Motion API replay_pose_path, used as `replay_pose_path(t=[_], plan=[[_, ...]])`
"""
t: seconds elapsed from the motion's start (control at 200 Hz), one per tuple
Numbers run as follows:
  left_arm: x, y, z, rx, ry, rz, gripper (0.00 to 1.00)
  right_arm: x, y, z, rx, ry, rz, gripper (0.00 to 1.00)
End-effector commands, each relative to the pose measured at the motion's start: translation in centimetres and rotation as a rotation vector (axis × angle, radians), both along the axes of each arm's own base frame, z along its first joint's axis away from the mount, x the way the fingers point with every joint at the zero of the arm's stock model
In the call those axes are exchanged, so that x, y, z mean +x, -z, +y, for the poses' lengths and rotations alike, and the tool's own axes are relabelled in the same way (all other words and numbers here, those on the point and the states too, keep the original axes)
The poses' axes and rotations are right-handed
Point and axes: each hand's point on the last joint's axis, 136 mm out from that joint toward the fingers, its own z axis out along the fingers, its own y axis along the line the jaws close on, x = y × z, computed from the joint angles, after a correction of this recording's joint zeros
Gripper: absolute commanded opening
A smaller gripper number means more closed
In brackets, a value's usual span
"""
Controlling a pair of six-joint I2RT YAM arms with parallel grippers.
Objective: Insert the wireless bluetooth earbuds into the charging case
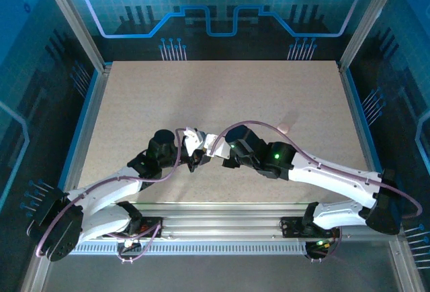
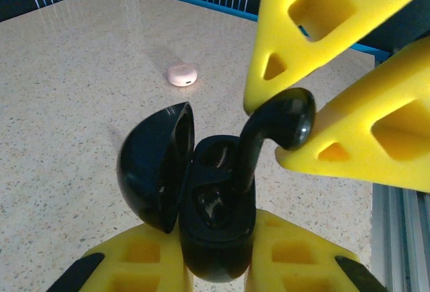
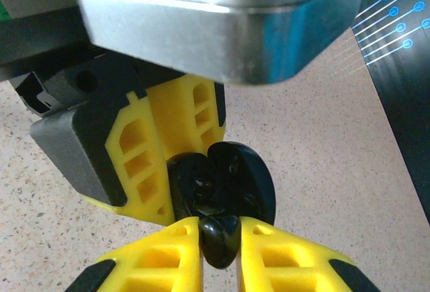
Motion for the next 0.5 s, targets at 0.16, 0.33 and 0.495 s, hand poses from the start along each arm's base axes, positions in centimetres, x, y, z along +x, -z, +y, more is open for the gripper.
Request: replay_pose_path(t=[0.16,0.33,0.495], plan=[[0.03,-3.37,-0.39,-0.064,0.027,-0.072,0.15,0.13,0.62,0.26,-0.058,0.004,-0.016,0.17],[0.06,-3.58,-0.33,-0.065,0.024,-0.08,0.15,-0.03,0.74,0.57,-0.057,-0.011,-0.005,0.17],[0.02,-3.53,-0.27,-0.064,0.023,-0.079,0.15,-0.23,0.48,0.65,-0.036,-0.014,0.002,0.3]])
